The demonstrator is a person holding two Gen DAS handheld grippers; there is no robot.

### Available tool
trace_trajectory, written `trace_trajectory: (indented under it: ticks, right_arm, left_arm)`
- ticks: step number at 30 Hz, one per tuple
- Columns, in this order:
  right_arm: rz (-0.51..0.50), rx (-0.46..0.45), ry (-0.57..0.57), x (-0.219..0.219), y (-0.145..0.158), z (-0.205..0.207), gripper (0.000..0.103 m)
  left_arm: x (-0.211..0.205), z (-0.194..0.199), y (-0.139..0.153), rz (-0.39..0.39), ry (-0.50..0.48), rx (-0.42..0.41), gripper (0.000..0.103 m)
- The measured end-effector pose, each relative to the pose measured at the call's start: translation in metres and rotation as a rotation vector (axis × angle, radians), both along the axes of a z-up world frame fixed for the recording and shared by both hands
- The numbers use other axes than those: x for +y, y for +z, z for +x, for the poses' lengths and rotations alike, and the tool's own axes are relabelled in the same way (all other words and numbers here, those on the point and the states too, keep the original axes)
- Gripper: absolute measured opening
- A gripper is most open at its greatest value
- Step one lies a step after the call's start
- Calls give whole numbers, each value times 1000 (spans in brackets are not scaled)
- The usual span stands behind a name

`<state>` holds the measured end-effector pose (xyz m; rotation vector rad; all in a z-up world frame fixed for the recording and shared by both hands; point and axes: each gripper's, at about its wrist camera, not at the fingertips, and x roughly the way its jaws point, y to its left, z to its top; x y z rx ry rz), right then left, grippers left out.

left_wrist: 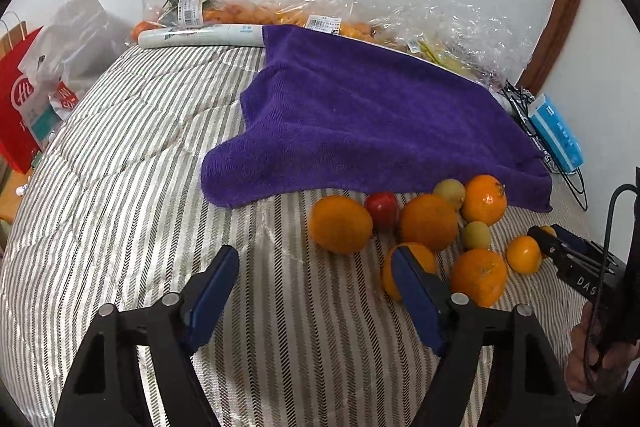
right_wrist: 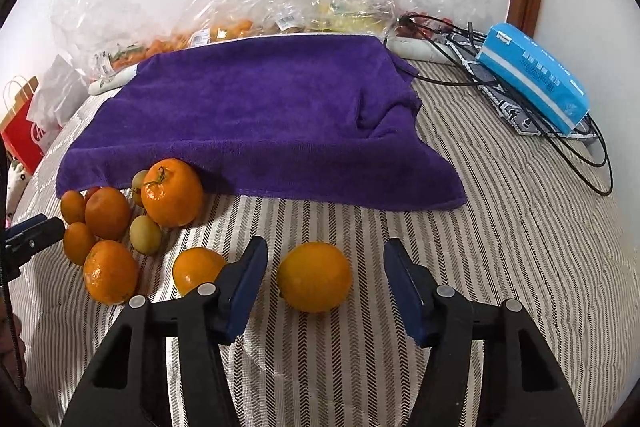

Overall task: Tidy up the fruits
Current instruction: 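Grasp an orange with the left gripper while the right gripper grasps another orange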

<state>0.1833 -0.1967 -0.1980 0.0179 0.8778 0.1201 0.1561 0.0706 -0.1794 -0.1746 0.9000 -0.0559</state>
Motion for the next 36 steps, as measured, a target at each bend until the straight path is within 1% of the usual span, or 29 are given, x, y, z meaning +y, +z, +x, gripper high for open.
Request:
trace_trajectory:
  ticks: [3, 5, 8, 11, 12, 13, 16, 18, 21, 25, 30, 31, 32, 33, 36]
  right_arm:
    - [16, -4, 3, -4, 2, -1, 59]
    - [22, -22, -3, -8, 4, -3, 59]
    - [27, -14, -1, -11, 2, -2, 58]
    - [34, 6, 23, -8, -3, -1, 55]
    - [32, 13, 32, -7, -5, -1, 51]
    - [18, 20, 43, -3, -8, -1, 51]
    - [-47, -6, 57, 6, -8, -4, 47]
    - [-58, -13, 63, 8, -8, -6, 47]
    - [-32, -7, 57, 3, -9, -4, 47]
    - [-18, -7, 48, -1, -9, -4, 48]
    - [-20, -7, 48, -1, -9, -4, 48]
    - [-20, -7, 48, -1, -9, -3, 48]
    - [-19, -7, 48, -1, -9, -4, 48]
    - [-20, -8, 49, -1, -9, -3, 48]
    - [-24, -8, 53, 0, -10, -2, 48]
  left_arm:
    - [1, -1, -4, 9, -2, 18, 65]
    - [1, -1, -4, 5, -6, 19, 63]
    - [3, -4, -2, -6, -10, 6, 59]
    - [6, -6, 3, -29, -14, -8, 59]
    - [6, -6, 4, -30, -16, -10, 59]
    - [6, -6, 5, -28, -20, -9, 59]
    - [3, -6, 4, -30, -41, 0, 58]
    - [2, -5, 0, -36, -48, 12, 52]
    - [0, -4, -3, -43, -50, 18, 51]
    - [-3, 3, -3, -39, -31, 1, 51]
    - [-12, 18, -11, 16, -55, 14, 51]
    - [-14, 19, -11, 34, -59, -4, 51]
    - [-14, 19, -11, 45, -63, -12, 50]
    - [-15, 20, -11, 59, -70, -19, 46]
    - [-20, 23, -13, 118, -85, -35, 40]
